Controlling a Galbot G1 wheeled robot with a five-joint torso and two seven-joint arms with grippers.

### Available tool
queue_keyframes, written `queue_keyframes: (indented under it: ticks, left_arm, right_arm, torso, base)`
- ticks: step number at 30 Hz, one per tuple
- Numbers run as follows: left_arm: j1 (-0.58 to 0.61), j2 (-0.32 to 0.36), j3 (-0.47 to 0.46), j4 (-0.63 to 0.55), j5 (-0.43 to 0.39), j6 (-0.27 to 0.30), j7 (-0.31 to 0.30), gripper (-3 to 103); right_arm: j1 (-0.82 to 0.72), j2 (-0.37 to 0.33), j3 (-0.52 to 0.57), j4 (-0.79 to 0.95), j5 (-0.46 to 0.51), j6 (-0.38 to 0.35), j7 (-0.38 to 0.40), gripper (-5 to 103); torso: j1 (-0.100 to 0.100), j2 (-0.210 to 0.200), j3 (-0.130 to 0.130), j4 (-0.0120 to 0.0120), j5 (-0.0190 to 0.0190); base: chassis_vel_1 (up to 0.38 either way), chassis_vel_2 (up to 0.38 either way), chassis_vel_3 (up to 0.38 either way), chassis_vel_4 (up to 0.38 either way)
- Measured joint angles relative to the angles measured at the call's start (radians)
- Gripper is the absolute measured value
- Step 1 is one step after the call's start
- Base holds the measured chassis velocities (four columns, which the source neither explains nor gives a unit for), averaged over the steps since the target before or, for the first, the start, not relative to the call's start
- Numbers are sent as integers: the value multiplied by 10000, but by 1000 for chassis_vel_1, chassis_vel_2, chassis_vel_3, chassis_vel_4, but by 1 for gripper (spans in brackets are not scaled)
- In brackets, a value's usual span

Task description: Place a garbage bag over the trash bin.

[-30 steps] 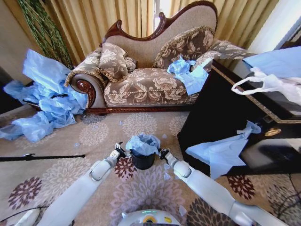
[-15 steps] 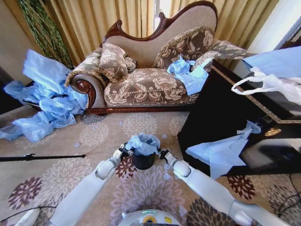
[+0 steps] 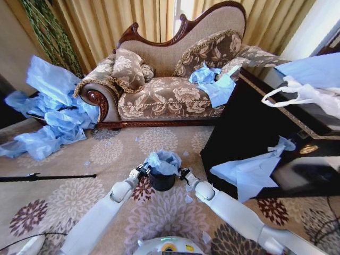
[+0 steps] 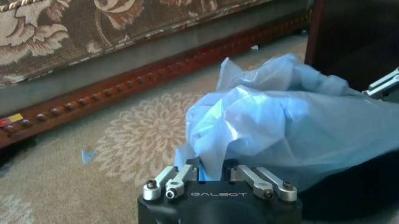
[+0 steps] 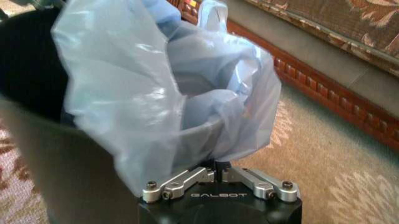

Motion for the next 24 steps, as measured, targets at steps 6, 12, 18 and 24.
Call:
queue_keyframes:
  ticks: [6, 12, 18, 24]
  left_arm:
    - [131, 30, -54, -165, 5, 38, -32, 11]
    - [180, 74, -101, -282, -11, 68, -41, 2]
    - [216, 62, -153, -341, -15, 140, -214, 2]
    - [356, 132, -223, -848, 55, 300, -513, 2]
  right_arm:
    - [64, 31, -65, -1, 33, -13, 56, 0]
    - [83, 52, -153, 10, 63, -17, 87, 0]
    - [143, 58, -266, 14, 113, -35, 147, 0]
    - [196, 67, -335, 15, 153, -61, 193, 0]
  torso:
    - [0, 0, 0, 5, 2]
    - [0, 0, 0, 8, 1]
    - [-1, -2, 1, 8, 4]
    - [-1, -2, 0, 9, 6]
  base:
    - [0, 0, 0, 0]
    - [0, 0, 0, 0]
    - [0, 0, 0, 0]
    - [0, 0, 0, 0]
